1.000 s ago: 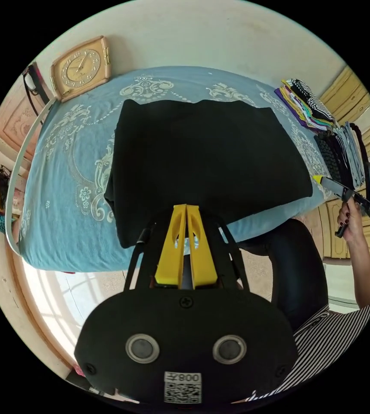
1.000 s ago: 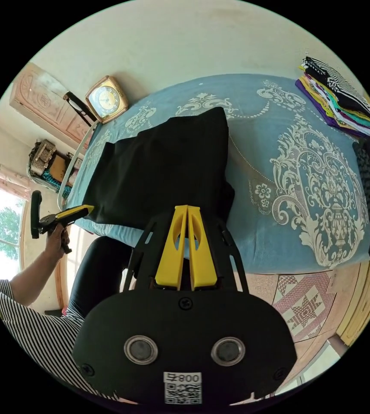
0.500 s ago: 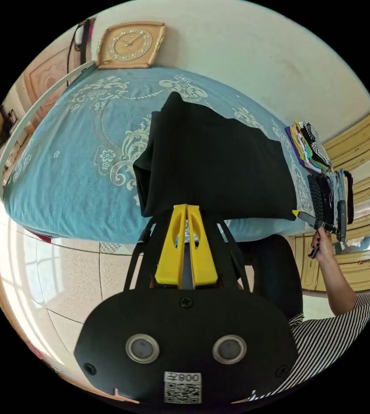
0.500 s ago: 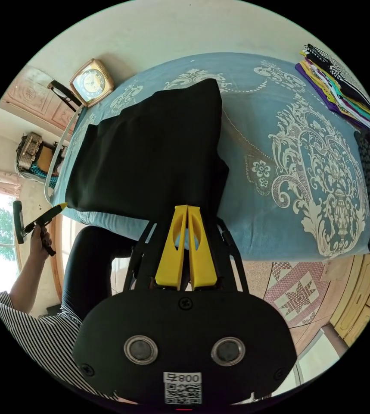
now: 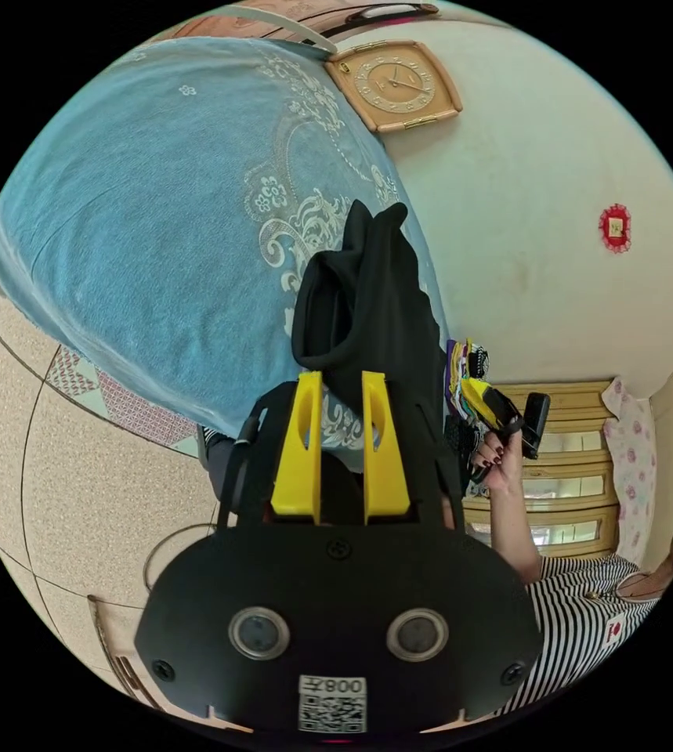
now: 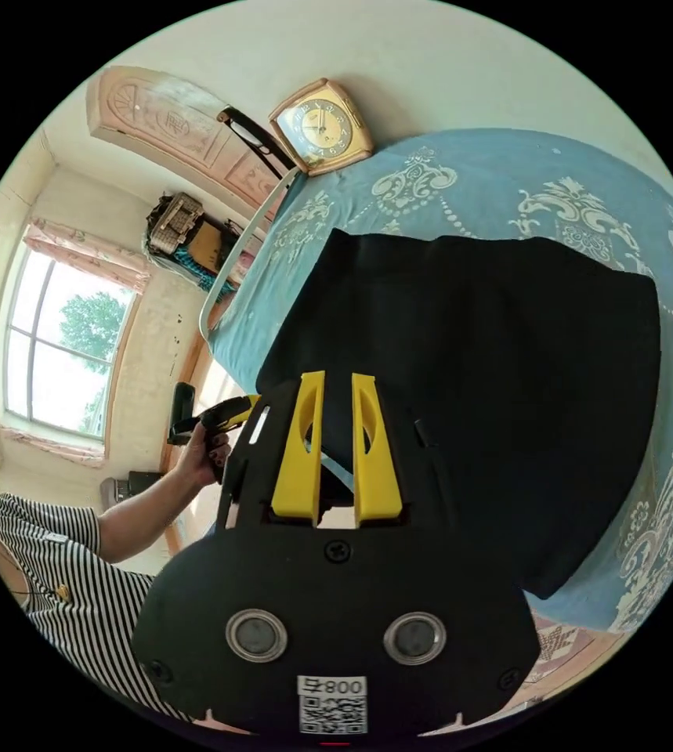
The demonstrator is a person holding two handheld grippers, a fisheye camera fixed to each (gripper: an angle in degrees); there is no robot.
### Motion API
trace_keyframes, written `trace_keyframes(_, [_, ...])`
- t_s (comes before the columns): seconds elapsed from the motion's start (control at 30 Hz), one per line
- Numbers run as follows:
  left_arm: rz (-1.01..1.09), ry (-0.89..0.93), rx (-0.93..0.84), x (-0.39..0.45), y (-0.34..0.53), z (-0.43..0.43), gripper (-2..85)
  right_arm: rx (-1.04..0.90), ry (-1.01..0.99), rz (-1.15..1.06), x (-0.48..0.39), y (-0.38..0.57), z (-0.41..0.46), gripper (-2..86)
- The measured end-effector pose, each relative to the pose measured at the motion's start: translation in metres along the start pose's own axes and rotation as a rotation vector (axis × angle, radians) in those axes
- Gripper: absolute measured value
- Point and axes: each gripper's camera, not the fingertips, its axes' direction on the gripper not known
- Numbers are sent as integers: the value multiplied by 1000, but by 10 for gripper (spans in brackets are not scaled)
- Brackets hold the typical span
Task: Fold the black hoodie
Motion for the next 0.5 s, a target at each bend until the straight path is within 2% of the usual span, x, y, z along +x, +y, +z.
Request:
trace_keyframes(0.17, [7,44,-7,-27,-14,-15,74,-112,-73,-41,-24,-90,73,93])
trace_keyframes(0.5, [-1,84,21,-63,-18,-41,80,-310,134,-46,-63,-201,208,119])
